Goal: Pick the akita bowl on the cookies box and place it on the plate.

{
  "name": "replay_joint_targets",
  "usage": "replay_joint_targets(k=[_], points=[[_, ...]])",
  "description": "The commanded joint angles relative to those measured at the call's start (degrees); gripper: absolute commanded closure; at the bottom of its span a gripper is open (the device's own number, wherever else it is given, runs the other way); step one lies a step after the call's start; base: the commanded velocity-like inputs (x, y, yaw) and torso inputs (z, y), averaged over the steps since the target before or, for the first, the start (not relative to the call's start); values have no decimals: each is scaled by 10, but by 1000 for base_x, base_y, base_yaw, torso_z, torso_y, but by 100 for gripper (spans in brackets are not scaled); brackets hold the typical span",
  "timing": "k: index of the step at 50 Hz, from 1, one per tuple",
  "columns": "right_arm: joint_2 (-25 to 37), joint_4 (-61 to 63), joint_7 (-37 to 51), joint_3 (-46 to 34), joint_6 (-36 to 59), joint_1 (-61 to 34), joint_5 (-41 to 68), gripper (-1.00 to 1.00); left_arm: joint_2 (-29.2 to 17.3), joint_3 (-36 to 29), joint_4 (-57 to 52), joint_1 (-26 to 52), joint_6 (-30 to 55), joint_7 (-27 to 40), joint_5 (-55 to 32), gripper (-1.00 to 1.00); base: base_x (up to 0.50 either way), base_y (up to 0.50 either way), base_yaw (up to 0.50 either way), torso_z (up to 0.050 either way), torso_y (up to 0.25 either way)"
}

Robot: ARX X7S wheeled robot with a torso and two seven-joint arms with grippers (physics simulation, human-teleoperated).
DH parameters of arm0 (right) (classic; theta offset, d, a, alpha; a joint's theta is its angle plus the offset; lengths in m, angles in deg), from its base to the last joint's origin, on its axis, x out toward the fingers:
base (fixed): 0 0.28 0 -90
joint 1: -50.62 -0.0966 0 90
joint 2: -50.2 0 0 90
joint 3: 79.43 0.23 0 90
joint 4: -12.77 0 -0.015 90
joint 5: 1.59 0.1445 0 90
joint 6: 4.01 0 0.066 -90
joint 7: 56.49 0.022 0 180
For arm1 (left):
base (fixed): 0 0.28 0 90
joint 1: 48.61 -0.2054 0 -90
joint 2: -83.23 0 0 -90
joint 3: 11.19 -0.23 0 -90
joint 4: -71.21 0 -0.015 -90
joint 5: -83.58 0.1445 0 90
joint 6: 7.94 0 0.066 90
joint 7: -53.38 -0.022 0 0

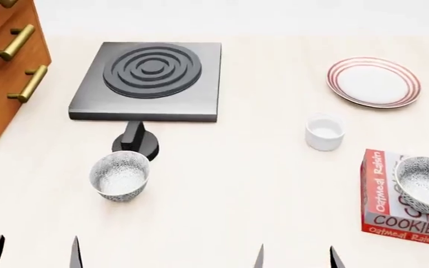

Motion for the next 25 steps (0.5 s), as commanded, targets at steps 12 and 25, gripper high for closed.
replay_joint_targets(k=[12, 25], points=[[20, 139, 14, 5, 35, 19, -18, -100, -12, 6, -119, -13, 36, 5, -5, -100, 500, 0, 0, 0, 0], [32, 149, 24, -1, 16, 29, -25, -100, -22, 2, -125, -13, 37, 14, -15, -100, 500, 0, 0, 0, 0]])
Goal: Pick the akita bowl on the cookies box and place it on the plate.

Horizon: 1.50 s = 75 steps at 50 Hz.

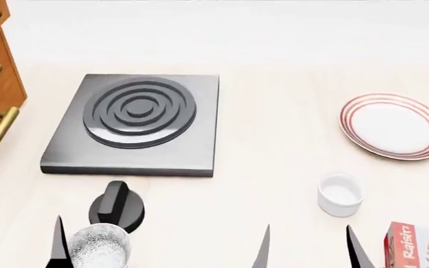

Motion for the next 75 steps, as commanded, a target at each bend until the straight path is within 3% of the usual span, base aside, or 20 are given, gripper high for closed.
replay_joint_targets(k=[1, 20, 25, 33, 75], points=[[-1, 20, -4, 8, 5, 4, -17, -100, 2, 9, -17, -2, 6, -9, 3, -100, 500, 0, 0, 0, 0], [8, 22, 11, 2, -12, 11, -21, -100, -7, 0, -7, -3, -2, 2, -4, -100, 500, 0, 0, 0, 1], [15, 22, -10, -1, 16, 5, 22, -100, -10, -2, -7, -4, -1, 5, -6, -100, 500, 0, 0, 0, 0], [17, 32, 8, 6, 21, 3, 12, -100, -14, -2, -5, -2, -1, 9, -11, -100, -18, -71, 0, 0, 0], [39, 48, 24, -3, 14, 13, 11, -100, -30, -14, -5, 0, -1, 27, -24, -100, -136, -500, 0, 0, 0]])
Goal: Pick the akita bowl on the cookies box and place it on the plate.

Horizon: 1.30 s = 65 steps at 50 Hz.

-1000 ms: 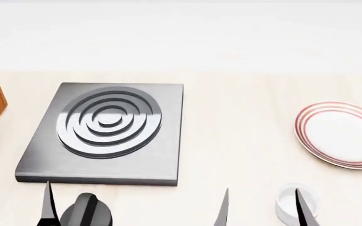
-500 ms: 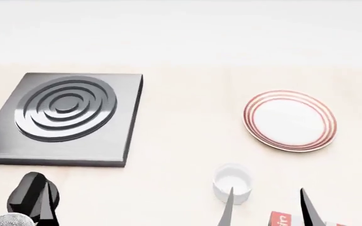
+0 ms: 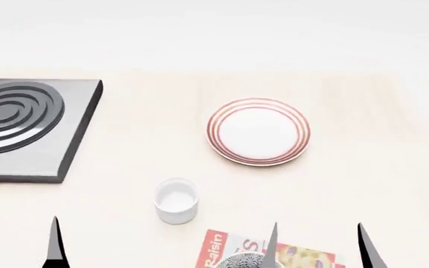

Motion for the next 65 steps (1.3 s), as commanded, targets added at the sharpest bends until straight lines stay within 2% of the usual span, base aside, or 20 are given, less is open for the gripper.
replay_joint_targets(k=[1, 21, 23, 39, 54, 65], points=[[-7, 2, -10, 10, 9, -1, -12, -100, 7, 10, 0, -1, -2, -12, 8, -100, -55, -500, 0, 0, 0], [0, -1, -6, 7, 5, 0, -3, -100, 2, 4, 3, -1, -5, -3, 6, -100, -49, -500, 0, 0, 0], [-2, -1, -12, 12, 2, 1, 22, -100, 1, 4, 2, -1, -4, -3, 4, -100, -40, -500, 0, 0, 0], [7, -10, -3, -9, 0, 0, -15, -100, -5, -1, 3, 0, -5, 2, 1, -100, 0, 0, 0, 0, 0], [13, -6, -1, -11, 2, -2, -6, -100, -10, -3, -5, 1, 0, 7, -3, -100, 1, 479, 0, 0, 0], [15, -4, -6, -8, -8, 1, 25, -100, -13, -6, -4, 1, -2, 10, -6, -100, 158, 3, 0, 0, 0]])
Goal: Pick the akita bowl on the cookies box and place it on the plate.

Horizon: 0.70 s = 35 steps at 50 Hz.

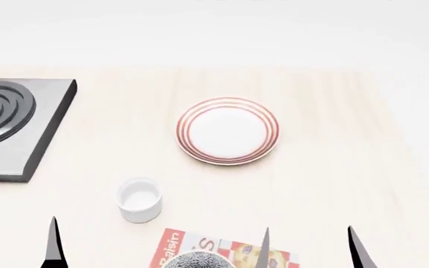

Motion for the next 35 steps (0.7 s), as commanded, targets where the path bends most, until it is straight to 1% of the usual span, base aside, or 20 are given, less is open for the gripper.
replay_joint_targets(k=[1, 13, 20, 22, 27, 35], points=[[-8, 1, -15, 14, -1, 0, 2, -100, 9, 10, -1, 0, -1, -13, 9, -100, 500, -51, 0, 0, 0], [-1, 10, -12, 7, -10, 4, -7, -100, 4, 7, 1, 0, -4, -8, 1, -100, 500, -52, 0, 0, 0], [2, 9, -15, 9, -12, 5, 13, -100, 0, 3, 3, -1, -8, -9, -3, -100, 500, -53, 0, 0, 0], [-2, 10, 0, 13, 10, 1, 3, -100, -2, 5, 3, -3, -23, -17, -15, -100, 434, -53, 0, 0, 0], [0, 10, 3, 11, -3, 4, -2, -100, -7, 5, 0, -4, -30, -21, -23, -100, 0, 0, 0, 45, 0], [3, 16, 11, 11, 7, 2, -7, -100, -11, 2, -4, -4, -30, -17, -21, -100, 0, 0, 0, 50, 0]])
